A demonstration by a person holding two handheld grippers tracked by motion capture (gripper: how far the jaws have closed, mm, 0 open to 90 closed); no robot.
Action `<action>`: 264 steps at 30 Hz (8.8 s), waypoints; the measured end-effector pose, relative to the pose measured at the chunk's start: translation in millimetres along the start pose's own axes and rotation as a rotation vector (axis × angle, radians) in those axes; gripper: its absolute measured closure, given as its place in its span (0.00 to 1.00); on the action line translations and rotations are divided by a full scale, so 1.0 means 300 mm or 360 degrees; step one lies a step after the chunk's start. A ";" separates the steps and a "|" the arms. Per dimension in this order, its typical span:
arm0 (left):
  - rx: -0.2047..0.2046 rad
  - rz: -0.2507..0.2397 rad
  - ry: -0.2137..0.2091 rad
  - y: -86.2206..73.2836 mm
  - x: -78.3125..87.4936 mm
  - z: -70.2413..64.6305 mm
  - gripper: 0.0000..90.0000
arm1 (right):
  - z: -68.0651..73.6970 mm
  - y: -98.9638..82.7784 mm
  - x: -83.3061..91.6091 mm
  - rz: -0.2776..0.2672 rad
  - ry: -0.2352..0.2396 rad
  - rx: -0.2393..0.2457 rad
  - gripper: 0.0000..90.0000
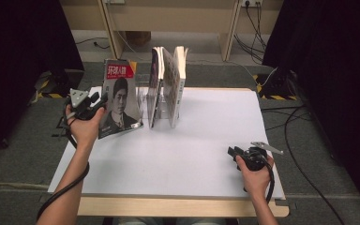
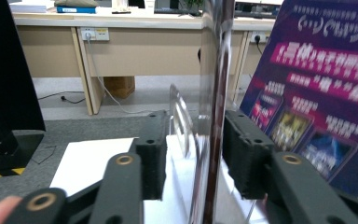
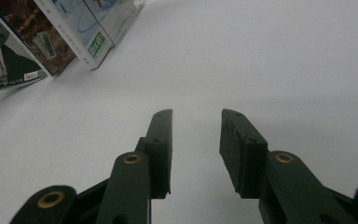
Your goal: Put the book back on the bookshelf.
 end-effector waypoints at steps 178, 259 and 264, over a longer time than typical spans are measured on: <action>0.0035 -0.0239 0.0179 0.059 -0.175 -0.063 0.96 | -0.031 -0.023 -0.006 0.0089 0.0021 -0.0077 0.70; 0.0006 -0.0095 -0.0048 0.013 0.051 -0.054 0.34 | -0.014 -0.023 0.008 0.0079 0.0005 -0.0076 0.70; 0.0016 -0.0067 -0.0062 -0.013 0.068 -0.048 0.33 | -0.022 -0.022 0.009 0.0071 -0.0004 -0.0067 0.70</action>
Point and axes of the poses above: each handheld gripper's, and its own axes: x roughly backward along the jaws, y roughly out of its top, z roughly to its left, the point moved 8 cm from there along -x, roughly forward along the jaws, and after that the axes turned 1 degree about z, right-handed, at the moved point
